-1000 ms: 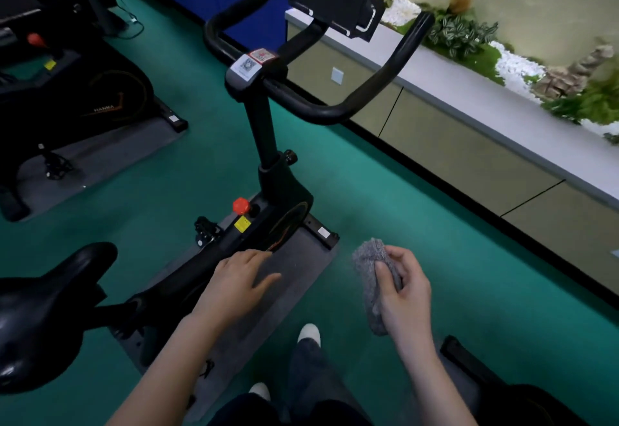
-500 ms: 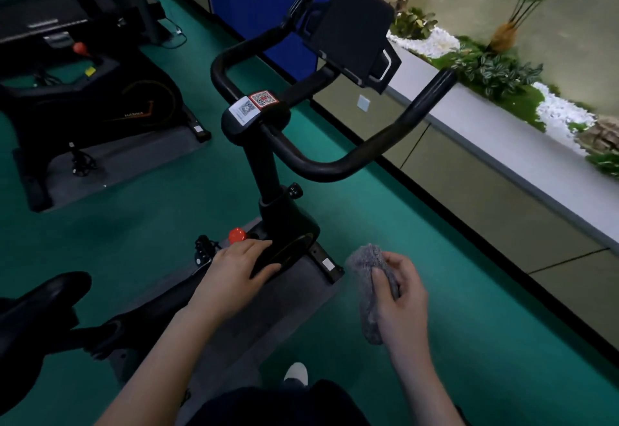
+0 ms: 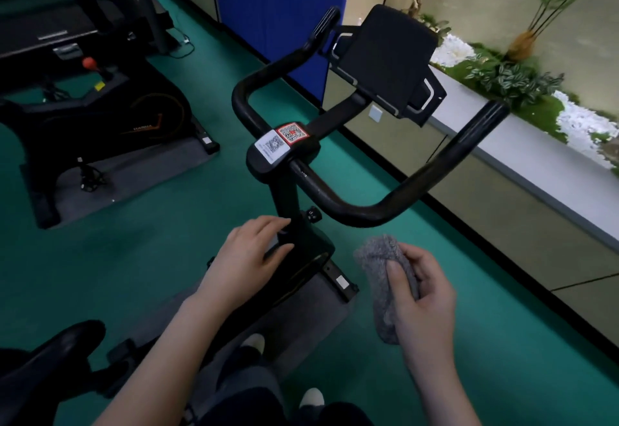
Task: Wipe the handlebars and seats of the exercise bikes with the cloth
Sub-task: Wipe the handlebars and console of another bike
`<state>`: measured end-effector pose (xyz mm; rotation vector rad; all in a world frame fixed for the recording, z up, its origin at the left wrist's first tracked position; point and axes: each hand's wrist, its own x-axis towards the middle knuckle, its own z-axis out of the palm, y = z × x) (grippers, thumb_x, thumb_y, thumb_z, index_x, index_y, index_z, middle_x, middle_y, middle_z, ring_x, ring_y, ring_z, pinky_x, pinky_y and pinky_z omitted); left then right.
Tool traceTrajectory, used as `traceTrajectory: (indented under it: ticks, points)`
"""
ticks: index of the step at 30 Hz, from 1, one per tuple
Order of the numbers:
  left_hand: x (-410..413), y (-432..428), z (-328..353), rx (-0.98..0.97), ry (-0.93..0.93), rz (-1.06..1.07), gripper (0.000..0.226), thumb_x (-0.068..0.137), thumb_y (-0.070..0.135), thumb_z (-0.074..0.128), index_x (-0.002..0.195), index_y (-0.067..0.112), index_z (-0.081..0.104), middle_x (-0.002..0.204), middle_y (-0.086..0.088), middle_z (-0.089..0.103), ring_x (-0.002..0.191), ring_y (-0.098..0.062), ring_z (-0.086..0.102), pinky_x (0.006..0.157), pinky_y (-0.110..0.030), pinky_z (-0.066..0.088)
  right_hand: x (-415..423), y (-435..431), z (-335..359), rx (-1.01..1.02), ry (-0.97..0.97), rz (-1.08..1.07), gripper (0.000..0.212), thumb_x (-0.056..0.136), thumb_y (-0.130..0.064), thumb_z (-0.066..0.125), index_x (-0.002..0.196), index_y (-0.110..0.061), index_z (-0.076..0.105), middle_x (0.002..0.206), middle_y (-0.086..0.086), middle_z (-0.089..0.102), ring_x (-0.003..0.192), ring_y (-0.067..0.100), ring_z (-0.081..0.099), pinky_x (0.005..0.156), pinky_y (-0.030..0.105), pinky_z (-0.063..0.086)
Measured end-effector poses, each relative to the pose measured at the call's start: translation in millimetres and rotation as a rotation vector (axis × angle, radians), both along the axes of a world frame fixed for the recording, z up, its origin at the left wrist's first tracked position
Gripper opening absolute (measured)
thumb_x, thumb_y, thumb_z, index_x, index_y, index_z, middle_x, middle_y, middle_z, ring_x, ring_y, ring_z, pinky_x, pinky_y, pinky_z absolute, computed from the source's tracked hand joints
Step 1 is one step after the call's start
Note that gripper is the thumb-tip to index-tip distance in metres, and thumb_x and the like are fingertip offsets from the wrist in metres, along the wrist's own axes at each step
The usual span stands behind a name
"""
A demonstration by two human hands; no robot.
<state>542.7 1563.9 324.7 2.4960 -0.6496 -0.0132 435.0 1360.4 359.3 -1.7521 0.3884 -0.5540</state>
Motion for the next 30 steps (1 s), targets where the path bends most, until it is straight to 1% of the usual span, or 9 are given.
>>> traceTrajectory:
  ticks: [6, 10, 12, 15, 18, 22, 25, 27, 30]
  points:
    - [56.9, 7.9, 18.9, -0.041, -0.011, -0.216, 0.043, 0.093, 0.038, 0.053, 0.132, 0.020, 0.052, 0.127, 0.005, 0.056, 0.116, -0.015, 0.052, 0.098, -0.034, 0.043, 50.8, 35.7, 16.0, 0.040, -0.045, -0.140, 0.033, 0.088, 0.002, 0.059, 0.091, -0.030, 0.062, 0.090, -0.022, 0.070, 0.086, -0.004, 0.064, 0.076, 0.008, 0.047]
    - [82.0, 13.1, 34.6, -0.210, -0.094, -0.343, 0.038, 0.094, 0.039, 0.048, 0.125, 0.018, 0.058, 0.119, 0.006, 0.060, 0.111, -0.009, 0.053, 0.094, -0.028, 0.046, 84.3, 53.3, 27.8, -0.007, -0.029, -0.225, 0.033, 0.089, -0.002, 0.060, 0.088, -0.035, 0.062, 0.089, -0.021, 0.070, 0.088, -0.005, 0.064, 0.076, 0.008, 0.047]
    - [100.6, 13.5, 40.7, -0.292, -0.193, -0.364, 0.034, 0.094, 0.032, 0.050, 0.121, 0.014, 0.061, 0.118, 0.004, 0.061, 0.111, -0.012, 0.055, 0.094, -0.031, 0.046, 101.3, 59.8, 32.2, -0.097, -0.012, -0.265, 0.035, 0.088, -0.001, 0.060, 0.089, -0.036, 0.061, 0.088, -0.019, 0.068, 0.088, -0.006, 0.062, 0.078, 0.009, 0.046]
    - [131.9, 12.3, 45.8, -0.279, -0.277, -0.364, 0.034, 0.093, 0.030, 0.053, 0.122, 0.013, 0.061, 0.123, 0.003, 0.059, 0.117, -0.018, 0.052, 0.096, -0.034, 0.040, 124.7, 68.9, 35.9, -0.262, 0.007, -0.294, 0.027, 0.088, -0.004, 0.060, 0.091, -0.030, 0.061, 0.092, -0.022, 0.064, 0.089, -0.009, 0.059, 0.080, 0.005, 0.041]
    - [157.5, 9.2, 41.1, -0.237, -0.299, -0.385, 0.035, 0.092, 0.026, 0.056, 0.124, 0.013, 0.060, 0.128, 0.002, 0.056, 0.121, -0.019, 0.048, 0.097, -0.034, 0.037, 146.3, 77.7, 35.9, -0.525, 0.019, -0.276, 0.019, 0.084, -0.003, 0.057, 0.095, -0.014, 0.066, 0.093, -0.010, 0.063, 0.090, -0.002, 0.056, 0.084, 0.005, 0.038]
    - [179.9, 2.7, 29.2, -0.235, -0.262, -0.386, 0.035, 0.089, 0.022, 0.059, 0.123, 0.014, 0.060, 0.130, 0.001, 0.055, 0.121, -0.019, 0.047, 0.096, -0.036, 0.037, 173.8, 91.3, 23.5, -0.786, 0.120, -0.122, 0.020, 0.084, 0.008, 0.059, 0.099, -0.001, 0.068, 0.100, 0.007, 0.066, 0.095, 0.021, 0.057, 0.091, 0.025, 0.044]
    - [186.3, 1.2, 23.0, -0.256, -0.223, -0.384, 0.035, 0.090, 0.027, 0.057, 0.123, 0.017, 0.059, 0.131, 0.005, 0.053, 0.120, -0.016, 0.047, 0.096, -0.032, 0.033, 177.9, 99.0, 14.2, -0.849, 0.217, -0.108, 0.021, 0.085, 0.006, 0.060, 0.103, -0.002, 0.068, 0.103, 0.008, 0.067, 0.095, 0.027, 0.057, 0.084, 0.043, 0.049]
    - [187.1, 1.5, 20.4, -0.276, -0.204, -0.378, 0.034, 0.091, 0.030, 0.056, 0.123, 0.019, 0.059, 0.132, 0.007, 0.052, 0.118, -0.015, 0.047, 0.097, -0.030, 0.031, 173.8, 99.0, 12.7, -0.880, 0.240, -0.110, 0.022, 0.083, 0.006, 0.063, 0.103, -0.003, 0.069, 0.104, 0.006, 0.068, 0.095, 0.027, 0.056, 0.084, 0.043, 0.050]
    - [187.1, 1.6, 17.4, -0.309, -0.173, -0.368, 0.034, 0.090, 0.032, 0.056, 0.122, 0.021, 0.059, 0.132, 0.009, 0.051, 0.117, -0.014, 0.048, 0.097, -0.031, 0.029, 160.4, 94.9, 15.1, -0.922, 0.288, -0.111, 0.026, 0.079, 0.009, 0.068, 0.101, -0.005, 0.070, 0.102, 0.004, 0.069, 0.093, 0.023, 0.054, 0.084, 0.033, 0.050]
